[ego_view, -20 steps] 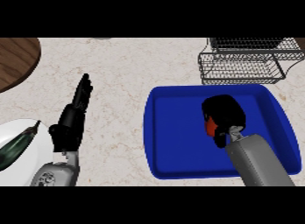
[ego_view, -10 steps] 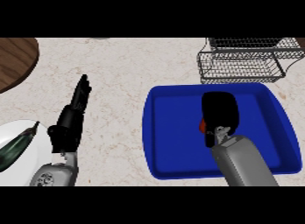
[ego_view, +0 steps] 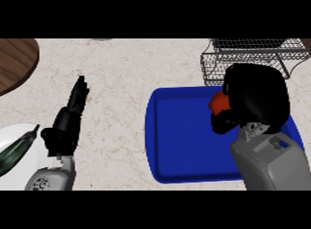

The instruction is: Pick the bell pepper from the tray and place it in the tiered basket

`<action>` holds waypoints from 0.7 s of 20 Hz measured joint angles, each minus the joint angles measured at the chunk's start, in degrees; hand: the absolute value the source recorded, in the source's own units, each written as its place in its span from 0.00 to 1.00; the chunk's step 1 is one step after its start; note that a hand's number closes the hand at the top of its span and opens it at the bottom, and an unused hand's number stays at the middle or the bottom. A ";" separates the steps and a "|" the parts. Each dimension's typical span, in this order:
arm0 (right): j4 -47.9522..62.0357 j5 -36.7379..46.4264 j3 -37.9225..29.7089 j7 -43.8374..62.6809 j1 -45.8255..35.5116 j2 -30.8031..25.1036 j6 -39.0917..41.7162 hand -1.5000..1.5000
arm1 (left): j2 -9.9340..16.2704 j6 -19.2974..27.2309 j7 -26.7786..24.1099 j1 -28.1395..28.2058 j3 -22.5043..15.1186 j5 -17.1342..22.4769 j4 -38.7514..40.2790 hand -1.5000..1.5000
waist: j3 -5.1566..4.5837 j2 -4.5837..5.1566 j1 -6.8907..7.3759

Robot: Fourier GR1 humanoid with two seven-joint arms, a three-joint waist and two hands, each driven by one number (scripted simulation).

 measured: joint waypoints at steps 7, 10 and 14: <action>-7.44 -3.91 -10.83 1.91 -14.48 -1.07 12.26 1.00 | -0.65 0.54 -1.60 -1.94 0.58 -0.29 3.82 0.50 | -0.03 0.00 -0.09; -4.65 -5.40 -15.97 2.52 -20.82 -1.46 13.36 1.00 | -0.95 0.76 -0.57 -2.68 0.29 -0.63 3.51 0.50 | -0.01 0.08 0.25; -1.64 -9.29 -22.86 4.64 -25.68 -0.24 11.66 1.00 | -1.17 0.36 -0.80 -1.09 -0.61 -0.68 1.93 0.50 | 0.00 0.15 0.75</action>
